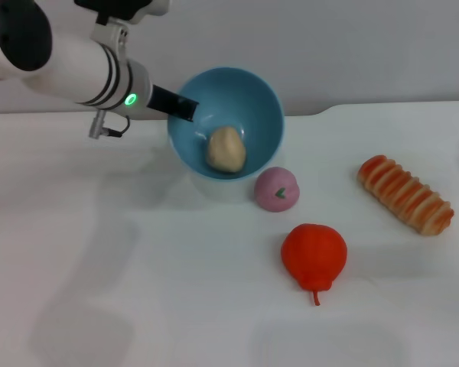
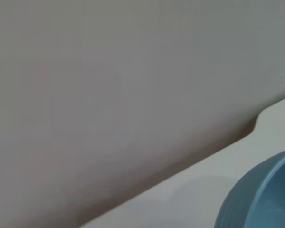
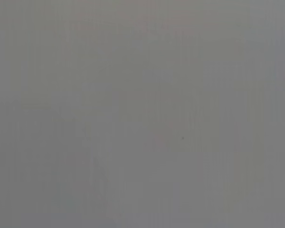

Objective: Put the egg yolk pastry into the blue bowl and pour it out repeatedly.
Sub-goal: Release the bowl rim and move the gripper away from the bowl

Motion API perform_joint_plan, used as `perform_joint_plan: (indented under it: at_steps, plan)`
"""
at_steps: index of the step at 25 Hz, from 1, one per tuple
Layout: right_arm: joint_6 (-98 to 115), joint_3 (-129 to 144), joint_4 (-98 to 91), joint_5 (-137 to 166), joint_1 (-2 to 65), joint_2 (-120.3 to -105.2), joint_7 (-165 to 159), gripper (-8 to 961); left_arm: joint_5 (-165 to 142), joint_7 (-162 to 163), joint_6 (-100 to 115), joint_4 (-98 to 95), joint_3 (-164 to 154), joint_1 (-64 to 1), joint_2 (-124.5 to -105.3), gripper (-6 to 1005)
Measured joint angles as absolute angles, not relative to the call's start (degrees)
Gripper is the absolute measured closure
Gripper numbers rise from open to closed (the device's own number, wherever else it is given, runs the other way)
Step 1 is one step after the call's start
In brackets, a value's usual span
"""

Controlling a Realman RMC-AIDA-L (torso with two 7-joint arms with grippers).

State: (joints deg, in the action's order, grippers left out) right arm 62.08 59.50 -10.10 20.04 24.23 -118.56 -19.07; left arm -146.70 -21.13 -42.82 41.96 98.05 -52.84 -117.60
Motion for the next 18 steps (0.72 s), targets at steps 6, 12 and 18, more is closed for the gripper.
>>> perform_joint_plan:
  at_steps: [6, 12, 18]
  plan:
    - [62.0, 59.5, -10.2, 20.0, 24.3, -118.56, -19.1, 445, -150.6, -21.1, -47.1, 40.8, 103.9, -53.0, -117.49, 1001]
    - [62.1, 59.5, -10.2, 20.0, 24.4, -118.56, -19.1, 445, -151.0, -21.1, -49.5, 39.0, 104.5, -52.9, -117.64, 1001]
    - [62.3, 59.5, -10.2, 20.1, 24.4, -118.56, -19.1, 445, -151.0, -21.0, -50.2, 35.9, 104.5, -53.3, -117.57, 1000]
